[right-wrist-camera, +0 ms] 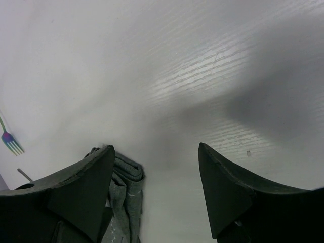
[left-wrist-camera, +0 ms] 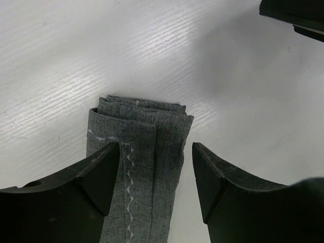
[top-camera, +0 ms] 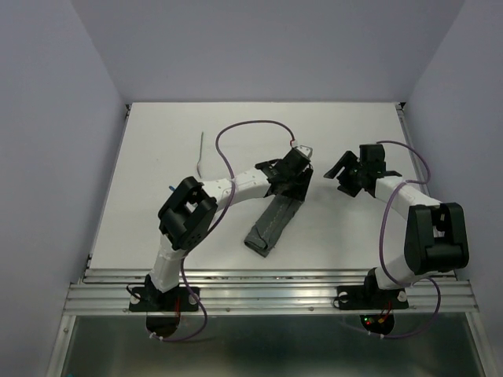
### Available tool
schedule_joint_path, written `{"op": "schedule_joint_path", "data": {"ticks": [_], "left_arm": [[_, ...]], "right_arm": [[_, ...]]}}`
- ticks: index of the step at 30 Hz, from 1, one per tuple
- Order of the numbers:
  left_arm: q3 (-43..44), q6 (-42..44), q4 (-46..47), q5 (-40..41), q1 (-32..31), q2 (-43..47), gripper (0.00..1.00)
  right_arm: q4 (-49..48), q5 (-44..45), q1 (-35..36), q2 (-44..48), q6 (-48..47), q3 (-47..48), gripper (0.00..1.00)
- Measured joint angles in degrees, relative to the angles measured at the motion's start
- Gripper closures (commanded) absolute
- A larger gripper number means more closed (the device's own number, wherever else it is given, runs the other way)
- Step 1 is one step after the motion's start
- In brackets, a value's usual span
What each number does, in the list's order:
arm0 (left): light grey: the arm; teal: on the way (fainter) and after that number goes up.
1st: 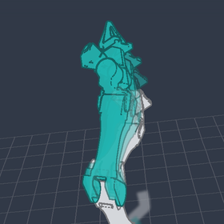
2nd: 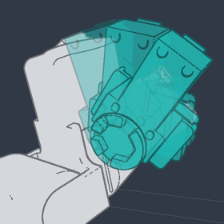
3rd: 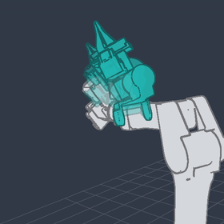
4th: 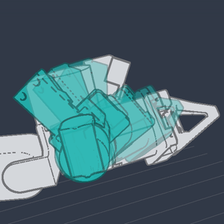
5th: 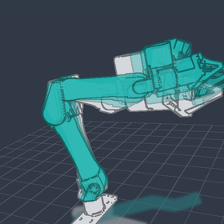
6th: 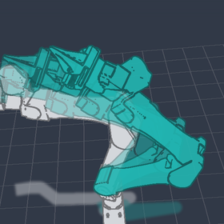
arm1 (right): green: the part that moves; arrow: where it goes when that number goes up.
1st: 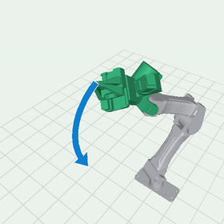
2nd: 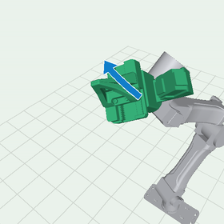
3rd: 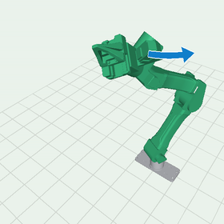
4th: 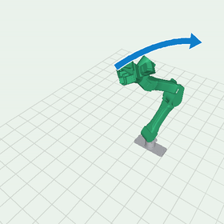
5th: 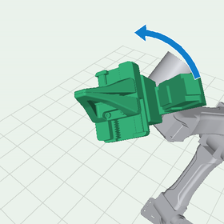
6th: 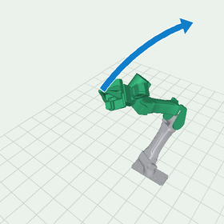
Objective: Fold the napkin into a case and place the utensils inside
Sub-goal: Pick up the top corner of the smaller rectangle folded napkin from the center of the board.
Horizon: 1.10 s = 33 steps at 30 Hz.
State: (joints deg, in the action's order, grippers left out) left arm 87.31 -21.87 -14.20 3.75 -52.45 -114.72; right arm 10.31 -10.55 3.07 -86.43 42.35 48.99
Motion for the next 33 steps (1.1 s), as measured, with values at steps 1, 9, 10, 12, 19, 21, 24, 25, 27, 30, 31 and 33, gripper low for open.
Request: {"op": "schedule_joint_path", "data": {"ticks": [1, 9, 10, 12, 19, 21, 24, 25, 27, 30, 31, 33], "left_arm": [[1.0, 0.0, -0.7, 0.7, -0.1, -1.0, 0.32], [6.6, 0.5, -4.0, 4.5, -1.3, -6.1, 0.35], [7.0, 0.5, -4.4, 4.7, -1.5, -6.4, 0.36], [7.2, 0.6, -4.9, 5.0, -1.5, -6.5, 0.36], [8.1, 1.1, -5.3, 5.4, -1.7, -6.8, 0.37], [8.4, 1.4, -5.3, 5.4, -1.8, -7.4, 0.39], [8.6, 1.7, -5.3, 5.3, -2.0, -8.3, 0.41], [8.7, 1.8, -5.4, 5.4, -2.1, -8.8, 0.42], [9.1, 2.0, -5.4, 5.4, -2.1, -9.4, 0.47], [9.6, 2.3, -5.4, 5.3, -2.2, -10.1, 0.58], [9.6, 2.4, -5.4, 5.3, -2.2, -10.1, 0.63], [9.7, 2.3, -5.4, 5.3, -2.2, -10.1, 0.70]], "right_arm": [[0.1, 0.0, 0.0, 0.0, -0.1, 0.0, 0.27], [0.9, -0.4, -0.5, 0.0, -0.6, -0.1, 0.27], [0.8, -0.4, -0.6, 0.0, -0.7, -0.1, 0.27], [0.8, -0.5, -0.6, 0.0, -0.8, -0.1, 0.27], [0.9, -0.8, -1.0, 0.0, -1.0, -0.1, 0.27], [0.9, -0.9, -1.1, 0.0, -1.0, -0.1, 0.27], [0.9, -1.1, -1.2, 0.0, -1.0, -0.1, 0.28], [0.9, -1.1, -1.2, 0.0, -1.0, -0.1, 0.28], [0.9, -1.3, -1.2, 0.0, -1.0, -0.1, 0.28], [0.9, -1.5, -1.2, 0.0, -1.0, -0.1, 0.28], [0.9, -1.5, -1.2, 0.0, -1.0, -0.1, 0.28], [0.9, -1.5, -1.2, 0.0, -1.0, -0.1, 0.28]]}}
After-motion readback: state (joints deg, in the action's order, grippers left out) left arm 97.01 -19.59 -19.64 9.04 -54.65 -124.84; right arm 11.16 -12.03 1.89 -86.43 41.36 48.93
